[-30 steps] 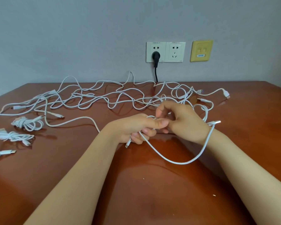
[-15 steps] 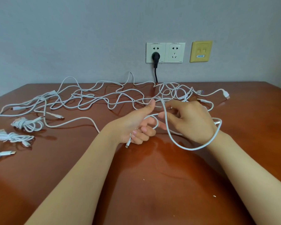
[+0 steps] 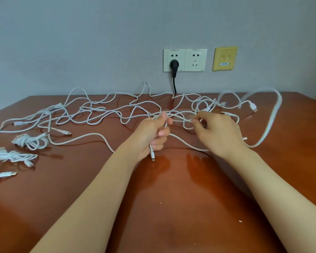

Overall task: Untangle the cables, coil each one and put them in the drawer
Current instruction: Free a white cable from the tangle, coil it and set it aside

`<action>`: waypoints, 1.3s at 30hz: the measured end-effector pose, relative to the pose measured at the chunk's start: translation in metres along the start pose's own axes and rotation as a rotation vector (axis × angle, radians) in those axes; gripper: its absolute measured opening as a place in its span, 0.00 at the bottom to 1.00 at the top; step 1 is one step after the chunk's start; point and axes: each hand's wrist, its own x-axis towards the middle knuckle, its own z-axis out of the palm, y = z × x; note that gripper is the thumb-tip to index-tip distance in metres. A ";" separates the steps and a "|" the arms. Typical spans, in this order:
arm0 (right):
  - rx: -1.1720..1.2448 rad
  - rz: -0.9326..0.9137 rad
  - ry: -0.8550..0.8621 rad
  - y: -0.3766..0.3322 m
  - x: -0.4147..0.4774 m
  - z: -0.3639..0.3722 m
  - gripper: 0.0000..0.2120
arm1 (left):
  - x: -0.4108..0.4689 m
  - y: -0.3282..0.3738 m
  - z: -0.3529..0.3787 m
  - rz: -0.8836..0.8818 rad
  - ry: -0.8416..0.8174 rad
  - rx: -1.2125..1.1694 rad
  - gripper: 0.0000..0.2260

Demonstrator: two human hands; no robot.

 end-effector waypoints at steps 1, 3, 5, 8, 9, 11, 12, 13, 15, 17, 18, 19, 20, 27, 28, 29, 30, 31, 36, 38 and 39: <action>-0.002 -0.009 -0.002 0.000 0.000 0.001 0.09 | 0.001 -0.001 0.000 0.013 0.041 0.003 0.16; 0.026 -0.048 -0.003 -0.001 -0.002 0.005 0.10 | 0.003 -0.003 0.002 0.027 0.101 0.013 0.16; 0.099 -0.081 -0.023 -0.004 -0.004 0.012 0.09 | 0.005 -0.004 0.004 0.040 0.138 0.016 0.16; 0.182 -0.102 -0.031 -0.009 -0.006 0.018 0.08 | 0.009 -0.003 0.004 0.066 0.181 -0.007 0.14; 0.202 -0.117 -0.030 -0.011 -0.008 0.020 0.08 | 0.009 -0.003 0.004 0.079 0.179 -0.017 0.15; 0.219 -0.168 -0.043 -0.017 -0.012 0.024 0.07 | 0.010 -0.003 0.003 0.100 0.164 -0.013 0.17; 0.215 -0.193 -0.053 -0.020 -0.014 0.026 0.07 | 0.009 -0.004 0.003 0.108 0.166 -0.005 0.18; 0.210 -0.207 -0.058 -0.023 -0.015 0.027 0.08 | 0.009 -0.004 0.004 0.117 0.177 0.003 0.18; 0.213 -0.210 -0.044 -0.024 -0.016 0.028 0.07 | 0.009 -0.004 0.006 0.138 0.216 0.029 0.19; 0.218 -0.202 -0.033 -0.024 -0.016 0.028 0.07 | 0.010 -0.004 0.009 0.154 0.258 0.063 0.18; 0.215 -0.199 -0.039 -0.024 -0.016 0.027 0.07 | 0.011 -0.004 0.010 0.158 0.273 0.071 0.18; 0.211 -0.197 -0.048 -0.025 -0.016 0.026 0.08 | 0.011 -0.004 0.011 0.161 0.277 0.060 0.18; 0.205 -0.193 -0.055 -0.026 -0.017 0.025 0.08 | 0.010 -0.003 0.011 0.162 0.264 0.021 0.18; 0.091 -0.089 -0.116 -0.023 -0.016 0.024 0.11 | 0.005 -0.002 0.012 0.123 0.055 -0.335 0.18; 0.094 -0.085 -0.129 -0.023 -0.016 0.023 0.11 | 0.005 -0.001 0.012 0.133 0.071 -0.381 0.18; 0.091 -0.085 -0.145 -0.023 -0.016 0.022 0.12 | 0.007 0.000 0.011 0.147 0.094 -0.433 0.18; 0.081 -0.089 -0.164 -0.023 -0.017 0.022 0.12 | 0.008 0.002 0.009 0.161 0.116 -0.478 0.18; 0.067 -0.094 -0.186 -0.022 -0.017 0.023 0.12 | 0.008 0.003 0.007 0.169 0.137 -0.509 0.18; 0.021 -0.133 -0.253 -0.023 -0.019 0.026 0.12 | 0.012 0.004 -0.006 0.129 0.188 -0.568 0.18; 0.023 -0.125 -0.244 -0.022 -0.017 0.023 0.11 | 0.013 0.005 -0.011 0.130 0.218 -0.601 0.17; 0.030 -0.118 -0.234 -0.021 -0.016 0.021 0.10 | 0.013 0.006 -0.014 0.131 0.248 -0.613 0.17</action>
